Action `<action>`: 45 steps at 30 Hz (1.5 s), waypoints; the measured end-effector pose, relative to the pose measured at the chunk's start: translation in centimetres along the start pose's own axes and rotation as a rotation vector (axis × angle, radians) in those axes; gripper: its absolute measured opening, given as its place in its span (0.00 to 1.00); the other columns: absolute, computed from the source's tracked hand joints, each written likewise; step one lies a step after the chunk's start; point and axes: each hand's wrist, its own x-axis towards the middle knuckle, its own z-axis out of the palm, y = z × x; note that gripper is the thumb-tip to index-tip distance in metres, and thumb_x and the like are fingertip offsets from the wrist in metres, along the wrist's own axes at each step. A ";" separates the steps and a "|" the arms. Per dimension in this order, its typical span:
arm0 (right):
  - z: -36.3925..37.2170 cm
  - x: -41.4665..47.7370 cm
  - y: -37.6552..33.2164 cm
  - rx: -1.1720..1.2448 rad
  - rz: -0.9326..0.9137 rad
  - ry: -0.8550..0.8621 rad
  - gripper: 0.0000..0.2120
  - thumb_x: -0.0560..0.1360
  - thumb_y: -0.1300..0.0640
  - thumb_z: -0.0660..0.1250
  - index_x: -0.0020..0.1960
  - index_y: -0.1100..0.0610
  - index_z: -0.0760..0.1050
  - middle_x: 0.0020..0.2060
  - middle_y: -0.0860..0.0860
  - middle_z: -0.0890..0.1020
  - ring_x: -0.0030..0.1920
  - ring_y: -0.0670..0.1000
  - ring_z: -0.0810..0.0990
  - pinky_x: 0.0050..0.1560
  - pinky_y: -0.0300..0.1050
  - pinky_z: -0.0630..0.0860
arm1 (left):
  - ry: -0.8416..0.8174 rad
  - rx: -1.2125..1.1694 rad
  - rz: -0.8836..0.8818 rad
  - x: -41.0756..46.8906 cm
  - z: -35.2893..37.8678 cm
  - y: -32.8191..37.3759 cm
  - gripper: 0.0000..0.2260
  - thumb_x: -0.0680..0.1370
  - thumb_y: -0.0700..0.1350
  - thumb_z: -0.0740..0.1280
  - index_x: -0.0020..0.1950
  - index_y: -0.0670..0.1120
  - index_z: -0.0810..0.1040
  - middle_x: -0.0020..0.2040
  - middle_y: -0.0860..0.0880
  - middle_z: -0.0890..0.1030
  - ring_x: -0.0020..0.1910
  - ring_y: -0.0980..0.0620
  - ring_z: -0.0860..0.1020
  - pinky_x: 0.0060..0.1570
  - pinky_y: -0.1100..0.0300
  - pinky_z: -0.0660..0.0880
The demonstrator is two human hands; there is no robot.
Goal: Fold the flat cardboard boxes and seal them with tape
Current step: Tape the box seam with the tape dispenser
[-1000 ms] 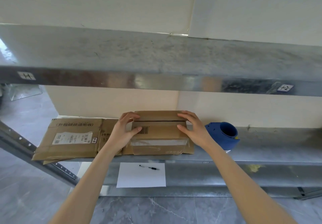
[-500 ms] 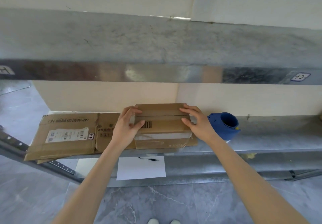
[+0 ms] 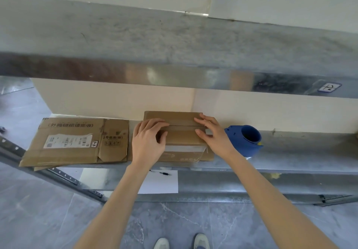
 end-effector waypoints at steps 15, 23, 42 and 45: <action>-11.3 -1.0 12.6 -0.669 0.060 -0.228 0.36 0.75 0.44 0.71 0.78 0.47 0.60 0.64 0.54 0.69 0.65 0.59 0.68 0.63 0.53 0.71 | 0.162 0.055 -0.240 -1.1 1.9 3.1 0.10 0.77 0.39 0.68 0.54 0.51 0.83 0.60 0.54 0.78 0.61 0.55 0.75 0.76 0.55 0.53; -12.4 -0.1 13.3 -0.656 0.038 -0.494 0.46 0.76 0.42 0.69 0.80 0.42 0.39 0.40 0.43 0.75 0.36 0.43 0.75 0.31 0.36 0.68 | 0.161 0.019 -0.266 -1.1 2.1 3.2 0.10 0.78 0.39 0.66 0.54 0.49 0.83 0.60 0.55 0.78 0.66 0.57 0.71 0.76 0.58 0.47; -13.3 2.3 12.5 -0.539 0.138 -0.534 0.47 0.72 0.46 0.74 0.79 0.37 0.45 0.70 0.51 0.72 0.57 0.56 0.77 0.50 0.46 0.75 | 0.036 -0.001 -0.236 -0.9 0.6 2.3 0.11 0.78 0.40 0.68 0.55 0.53 0.83 0.62 0.59 0.75 0.61 0.53 0.75 0.67 0.47 0.68; -13.5 1.6 12.1 -0.481 0.120 -0.442 0.46 0.72 0.47 0.74 0.79 0.37 0.47 0.72 0.50 0.70 0.60 0.57 0.76 0.54 0.49 0.76 | -0.063 -0.048 -0.197 -0.4 -0.5 1.4 0.13 0.78 0.39 0.69 0.57 0.54 0.83 0.65 0.57 0.77 0.64 0.52 0.75 0.65 0.46 0.71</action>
